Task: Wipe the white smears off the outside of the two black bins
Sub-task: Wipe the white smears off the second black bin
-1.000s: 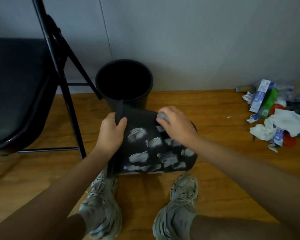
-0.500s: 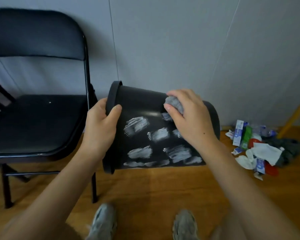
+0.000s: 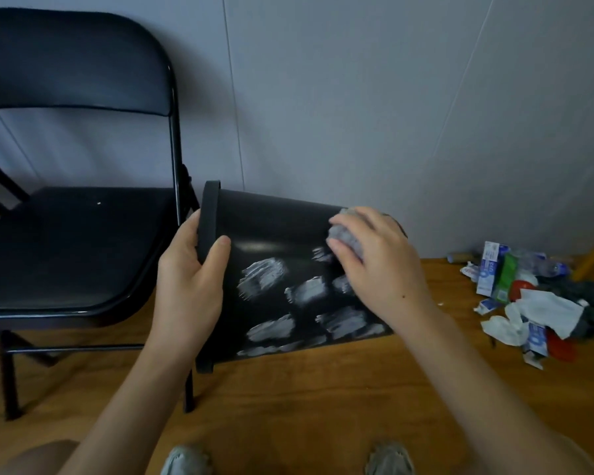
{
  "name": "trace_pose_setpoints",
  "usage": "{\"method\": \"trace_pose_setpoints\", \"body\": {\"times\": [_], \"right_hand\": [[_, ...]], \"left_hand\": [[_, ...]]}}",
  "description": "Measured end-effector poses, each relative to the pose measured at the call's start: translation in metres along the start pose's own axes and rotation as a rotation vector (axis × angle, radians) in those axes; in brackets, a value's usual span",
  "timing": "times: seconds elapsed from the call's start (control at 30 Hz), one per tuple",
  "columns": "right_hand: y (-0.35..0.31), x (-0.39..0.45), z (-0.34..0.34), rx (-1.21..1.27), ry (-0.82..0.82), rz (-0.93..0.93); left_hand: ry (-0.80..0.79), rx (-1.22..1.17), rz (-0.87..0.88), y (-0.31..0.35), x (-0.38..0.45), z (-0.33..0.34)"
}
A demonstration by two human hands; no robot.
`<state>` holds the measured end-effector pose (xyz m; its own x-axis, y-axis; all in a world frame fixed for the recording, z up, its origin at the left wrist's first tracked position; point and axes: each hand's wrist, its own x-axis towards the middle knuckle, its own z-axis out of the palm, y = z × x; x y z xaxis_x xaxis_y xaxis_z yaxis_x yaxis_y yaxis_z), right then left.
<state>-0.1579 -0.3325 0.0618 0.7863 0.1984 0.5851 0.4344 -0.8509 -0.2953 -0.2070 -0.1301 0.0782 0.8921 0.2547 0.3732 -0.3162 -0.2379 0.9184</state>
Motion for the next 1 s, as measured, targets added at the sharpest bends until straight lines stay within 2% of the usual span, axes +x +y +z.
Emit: {"method": "trace_pose_setpoints", "body": {"times": [0.07, 0.17, 0.27, 0.4, 0.47, 0.57, 0.67, 0.77, 0.87, 0.93, 1.0], "right_hand": [[-0.002, 0.003, 0.006, -0.021, 0.043, 0.025], [-0.018, 0.001, 0.016, -0.007, 0.117, -0.105], [-0.013, -0.003, 0.015, -0.004, 0.114, -0.21], [0.013, 0.013, 0.01, 0.006, 0.075, -0.011], [0.017, 0.023, 0.012, 0.001, 0.085, 0.02], [0.002, 0.024, 0.016, 0.016, 0.185, -0.063], [-0.004, 0.01, 0.019, 0.008, 0.14, -0.211], [0.017, 0.006, 0.013, -0.014, 0.074, -0.1], [0.025, 0.001, 0.017, -0.05, 0.092, 0.023], [0.014, -0.008, 0.025, -0.042, 0.122, -0.04], [0.007, -0.021, 0.03, -0.043, 0.086, -0.188]], "left_hand": [[0.001, 0.015, 0.015, -0.002, 0.001, 0.002], [0.057, 0.037, 0.018, -0.008, 0.006, 0.004], [0.062, 0.05, 0.039, -0.011, 0.01, 0.006], [0.041, 0.03, 0.044, -0.01, 0.016, 0.012], [0.058, 0.012, 0.053, -0.01, 0.021, 0.016], [0.08, -0.02, 0.066, -0.009, 0.026, 0.019], [0.08, -0.017, 0.046, -0.016, 0.025, 0.02], [0.056, -0.016, -0.003, -0.027, 0.019, 0.02], [0.03, -0.039, -0.043, -0.039, 0.014, 0.021], [0.031, -0.038, -0.052, -0.043, 0.012, 0.021], [0.035, -0.041, -0.062, -0.046, 0.009, 0.022]]}}
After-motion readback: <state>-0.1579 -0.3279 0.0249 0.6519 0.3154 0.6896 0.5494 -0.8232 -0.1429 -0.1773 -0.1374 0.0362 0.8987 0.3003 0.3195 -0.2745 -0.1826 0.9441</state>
